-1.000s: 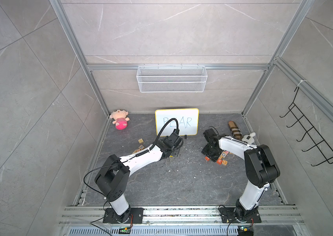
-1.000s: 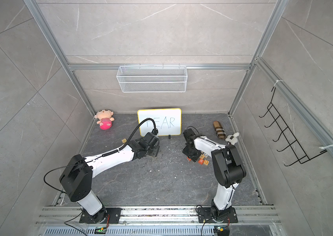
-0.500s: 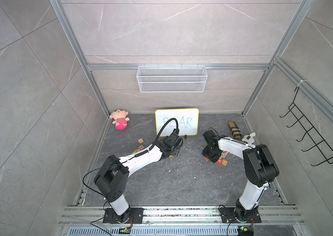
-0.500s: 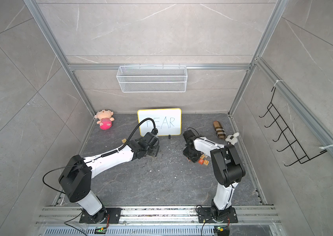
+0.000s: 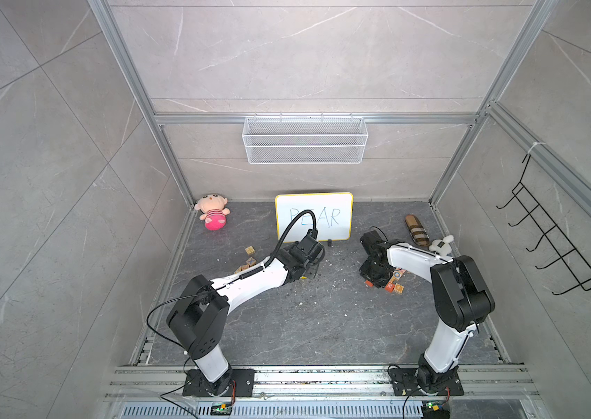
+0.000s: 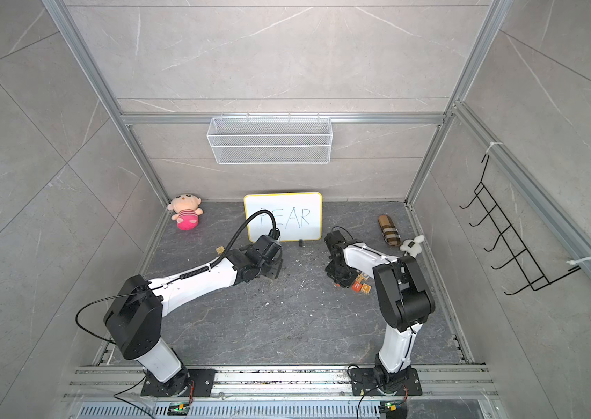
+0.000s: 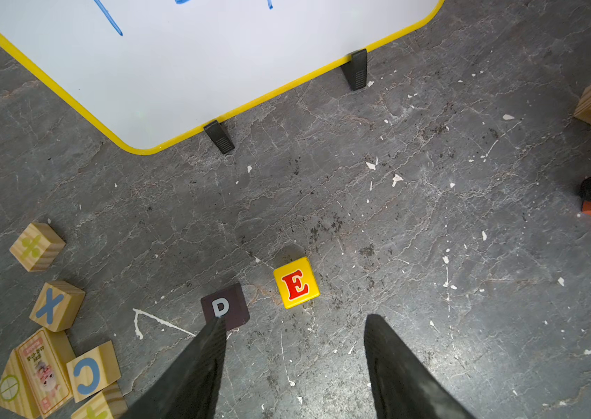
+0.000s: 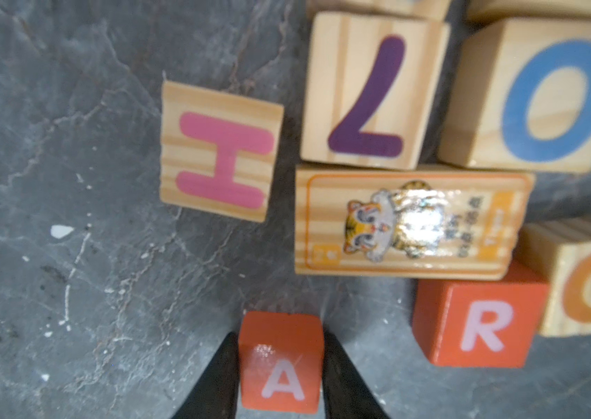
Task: Spell the uppercase word “pear” with letter blocks
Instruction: Pick up the letter block from the center of the board.
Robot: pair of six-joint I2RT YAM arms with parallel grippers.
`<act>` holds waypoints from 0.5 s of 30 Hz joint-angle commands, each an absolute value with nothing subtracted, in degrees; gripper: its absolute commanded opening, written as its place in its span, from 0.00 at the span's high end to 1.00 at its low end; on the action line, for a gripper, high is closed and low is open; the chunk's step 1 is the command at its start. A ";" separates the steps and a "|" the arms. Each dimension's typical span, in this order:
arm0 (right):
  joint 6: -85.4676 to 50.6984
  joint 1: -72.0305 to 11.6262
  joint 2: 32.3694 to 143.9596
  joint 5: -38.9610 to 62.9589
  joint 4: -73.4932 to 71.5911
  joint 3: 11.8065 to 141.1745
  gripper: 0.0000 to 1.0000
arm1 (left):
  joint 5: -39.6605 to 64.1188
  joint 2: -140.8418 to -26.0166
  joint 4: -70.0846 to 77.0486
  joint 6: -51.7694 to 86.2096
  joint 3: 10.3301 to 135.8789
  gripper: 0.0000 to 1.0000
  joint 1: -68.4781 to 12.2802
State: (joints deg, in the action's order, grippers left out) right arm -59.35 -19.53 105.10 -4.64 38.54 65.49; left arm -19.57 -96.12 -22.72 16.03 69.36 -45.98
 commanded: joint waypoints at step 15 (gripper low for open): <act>-55.08 -19.34 102.38 -10.32 40.24 65.33 0.71 | -17.37 -93.05 -19.51 14.35 68.90 0.36 -46.35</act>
